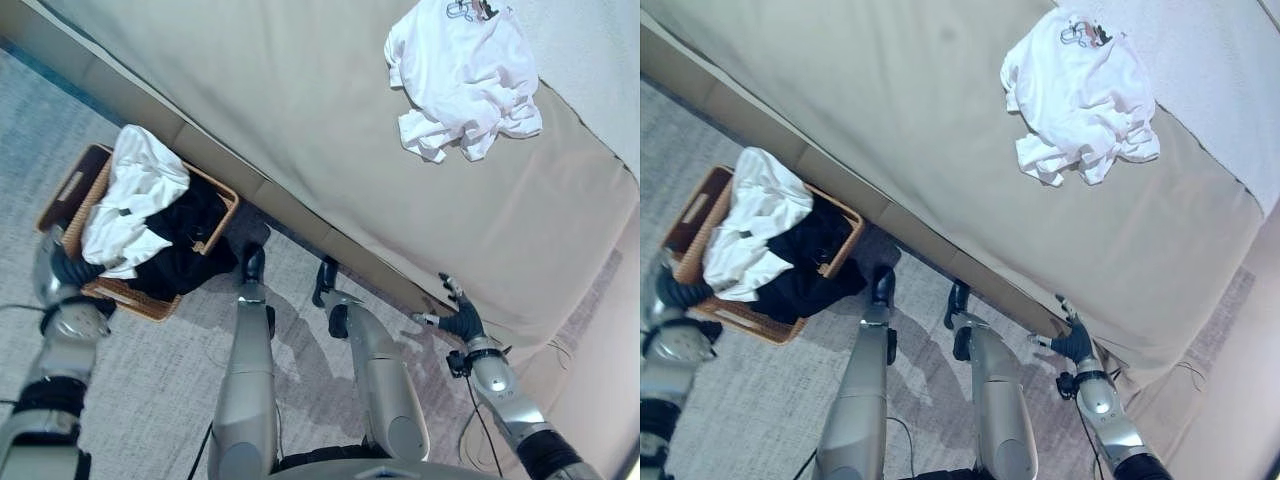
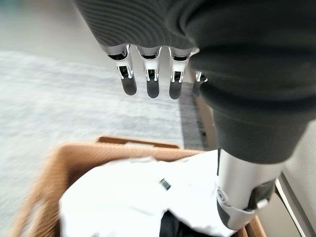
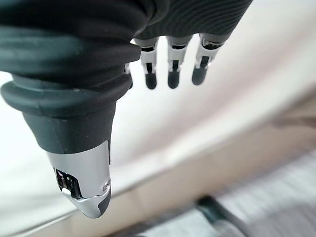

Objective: Pick up clothes into the bucket

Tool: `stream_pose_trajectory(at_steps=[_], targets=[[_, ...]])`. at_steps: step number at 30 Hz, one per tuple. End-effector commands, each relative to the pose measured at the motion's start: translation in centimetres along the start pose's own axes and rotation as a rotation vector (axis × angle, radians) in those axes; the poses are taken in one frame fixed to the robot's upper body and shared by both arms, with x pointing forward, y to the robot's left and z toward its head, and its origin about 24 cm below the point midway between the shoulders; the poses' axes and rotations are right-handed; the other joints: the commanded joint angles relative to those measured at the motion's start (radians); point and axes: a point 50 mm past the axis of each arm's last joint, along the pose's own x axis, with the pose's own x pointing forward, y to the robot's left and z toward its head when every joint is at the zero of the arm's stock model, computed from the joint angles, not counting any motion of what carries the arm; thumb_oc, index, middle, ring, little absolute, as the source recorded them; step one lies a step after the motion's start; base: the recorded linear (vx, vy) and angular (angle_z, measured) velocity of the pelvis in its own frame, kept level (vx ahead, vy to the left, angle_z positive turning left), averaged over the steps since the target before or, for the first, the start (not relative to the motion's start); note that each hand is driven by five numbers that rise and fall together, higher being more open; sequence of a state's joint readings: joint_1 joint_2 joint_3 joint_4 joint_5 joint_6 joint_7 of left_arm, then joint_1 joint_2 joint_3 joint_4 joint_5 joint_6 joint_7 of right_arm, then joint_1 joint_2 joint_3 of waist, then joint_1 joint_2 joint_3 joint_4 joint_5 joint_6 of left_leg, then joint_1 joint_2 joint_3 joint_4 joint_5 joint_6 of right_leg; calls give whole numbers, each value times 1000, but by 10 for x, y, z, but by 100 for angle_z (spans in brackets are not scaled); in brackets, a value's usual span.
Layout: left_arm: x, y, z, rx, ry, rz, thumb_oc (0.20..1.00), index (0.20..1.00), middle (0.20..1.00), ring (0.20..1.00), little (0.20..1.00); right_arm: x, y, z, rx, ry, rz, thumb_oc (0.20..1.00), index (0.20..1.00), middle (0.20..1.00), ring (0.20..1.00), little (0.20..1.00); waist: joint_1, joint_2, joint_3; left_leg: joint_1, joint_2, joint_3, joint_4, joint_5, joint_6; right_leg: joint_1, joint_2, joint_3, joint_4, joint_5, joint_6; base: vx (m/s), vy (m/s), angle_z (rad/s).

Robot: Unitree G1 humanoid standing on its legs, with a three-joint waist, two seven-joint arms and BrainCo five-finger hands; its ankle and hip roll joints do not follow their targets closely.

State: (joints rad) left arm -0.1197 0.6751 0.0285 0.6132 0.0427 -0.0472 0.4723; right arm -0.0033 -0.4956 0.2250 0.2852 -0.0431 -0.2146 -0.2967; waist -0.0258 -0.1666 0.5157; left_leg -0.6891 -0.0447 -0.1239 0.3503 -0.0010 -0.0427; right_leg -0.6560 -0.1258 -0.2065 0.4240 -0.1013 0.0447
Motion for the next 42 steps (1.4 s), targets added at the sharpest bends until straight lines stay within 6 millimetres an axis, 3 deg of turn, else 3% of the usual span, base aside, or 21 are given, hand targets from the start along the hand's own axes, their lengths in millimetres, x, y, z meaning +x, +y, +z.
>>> stream_pose_trajectory(at_steps=[1,5,6,7,11,14,19,20,21,22,24,25,28,29,30,32,34,39,41,42], targets=[[-13,-36,14,-124,-32,-79,1000,1000,1000,1000,1000,13,-48,32,-103,-174,-174,1000,1000,1000,1000,1000,9,103,4,67,-10,17,-36,8,14,57,-72,15,-33,55,60,-47,62,-4],[-40,-84,26,-247,-64,-301,1000,1000,1000,1000,1000,28,-75,91,-91,-431,-321,1000,1000,1000,1000,1000,9,170,4,193,-17,20,-128,35,11,147,-79,21,-40,37,59,40,8,5],[-40,-85,26,-247,-64,-303,1000,1000,1000,1000,1000,28,-75,91,-92,-430,-321,1000,1000,1000,1000,1000,9,171,4,196,-17,19,-131,36,11,150,-78,20,-42,38,59,47,-16,-1],[-56,-106,24,-291,-26,-390,1000,1000,1000,1000,1000,33,-79,101,-116,-467,-337,1000,1000,1000,1000,1000,10,195,4,245,-21,22,-169,46,11,179,-79,20,-46,33,57,55,-33,0],[-98,-145,24,-247,-39,-613,1000,1000,1000,1000,1000,51,-88,112,-180,-471,-386,1000,1000,1000,1000,1000,28,244,-43,305,-19,15,-246,74,3,220,-79,12,-70,26,57,81,-55,2],[-129,-163,24,-214,-76,-772,1000,1000,1000,1000,1000,81,-92,107,-257,-363,-398,1000,1000,1000,1000,1000,53,281,-86,346,-17,21,-281,78,5,249,-78,17,-93,26,59,82,-47,4],[-141,-170,23,-210,-69,-818,1000,1000,1000,1000,1000,104,-109,107,-226,-264,-457,1000,1000,1000,1000,1000,68,305,-99,346,-23,17,-276,76,9,242,-76,26,-91,28,57,14,-36,0],[-146,-172,21,-193,-72,-852,1000,1000,1000,1000,1000,116,-122,104,-148,-183,-506,1000,1000,1000,1000,1000,77,320,-102,342,-23,19,-280,77,12,229,-73,34,-83,24,55,0,0,0],[-146,-172,21,-193,-72,-852,1000,1000,1000,1000,1000,116,-122,104,-148,-184,-506,1000,1000,1000,1000,1000,77,320,-102,342,-23,19,-280,77,12,229,-73,34,-83,24,55,16,-42,-2],[-147,-171,19,-196,-70,-857,1000,1000,1000,1000,1000,122,-139,111,-147,-159,-563,1000,1000,1000,1000,1000,85,333,-99,337,-22,20,-286,82,13,215,-70,39,-71,17,52,9,-40,2],[-148,-170,11,-221,-9,-822,1000,1000,1000,1000,1000,123,-164,116,-162,-138,-654,1000,1000,1000,1000,1000,91,354,-91,327,-20,11,-297,95,11,187,-73,36,-43,4,44,-4,-61,-2],[-148,-170,11,-222,-9,-821,1000,1000,1000,1000,1000,123,-164,117,-162,-138,-654,1000,1000,1000,1000,1000,90,355,-91,326,-20,11,-297,95,10,186,-74,36,-42,4,44,-7,-45,-2],[-146,-168,2,-233,59,-769,1000,1000,1000,1000,1000,121,-195,127,-210,-120,-762,1000,1000,1000,1000,1000,96,376,-79,309,-26,-1,-296,103,8,153,-81,40,-2,-12,37,-16,-20,10],[-146,-169,2,-233,59,-769,1000,1000,1000,1000,1000,121,-195,127,-210,-120,-762,1000,1000,1000,1000,1000,96,376,-79,309,-26,-1,-296,103,8,152,-81,40,-2,-13,38,-36,-42,9],[-145,-168,-2,-252,94,-739,1000,1000,1000,1000,1000,119,-213,137,-255,-119,-825,1000,1000,1000,1000,1000,103,386,-71,293,-27,-7,-300,111,6,125,-86,41,23,-23,31,-34,-39,7],[-145,-167,-5,-255,113,-722,1000,1000,1000,1000,1000,117,-232,146,-269,-103,-884,1000,1000,1000,1000,1000,111,397,-62,276,-27,-13,-307,121,3,96,-90,43,43,-29,26,-36,-48,9],[-143,-166,-4,-278,124,-701,1000,1000,1000,1000,1000,115,-247,155,-290,-85,-926,1000,1000,1000,1000,1000,114,396,-53,263,-31,-15,-307,106,-5,71,-94,55,66,-63,30,52,-99,14],[-139,-169,11,-362,114,-696,1000,1000,1000,1000,1000,111,-277,171,-332,7,-926,1000,1000,1000,1000,1000,122,397,-5,181,-23,-16,-288,127,-20,-12,-82,60,88,-62,22,-36,-109,4],[-139,-171,15,-368,98,-706,1000,1000,1000,1000,1000,112,-280,181,-342,9,-929,1000,1000,1000,1000,1000,119,399,3,163,-22,-15,-286,130,-21,-37,-78,63,94,-59,21,-20,-46,3],[-141,-175,31,-363,20,-748,1000,1000,1000,1000,1000,114,-279,190,-363,-7,-933,1000,1000,1000,1000,1000,117,393,4,118,-17,-9,-281,132,-22,-89,-67,73,101,-53,24,1,-35,2]])
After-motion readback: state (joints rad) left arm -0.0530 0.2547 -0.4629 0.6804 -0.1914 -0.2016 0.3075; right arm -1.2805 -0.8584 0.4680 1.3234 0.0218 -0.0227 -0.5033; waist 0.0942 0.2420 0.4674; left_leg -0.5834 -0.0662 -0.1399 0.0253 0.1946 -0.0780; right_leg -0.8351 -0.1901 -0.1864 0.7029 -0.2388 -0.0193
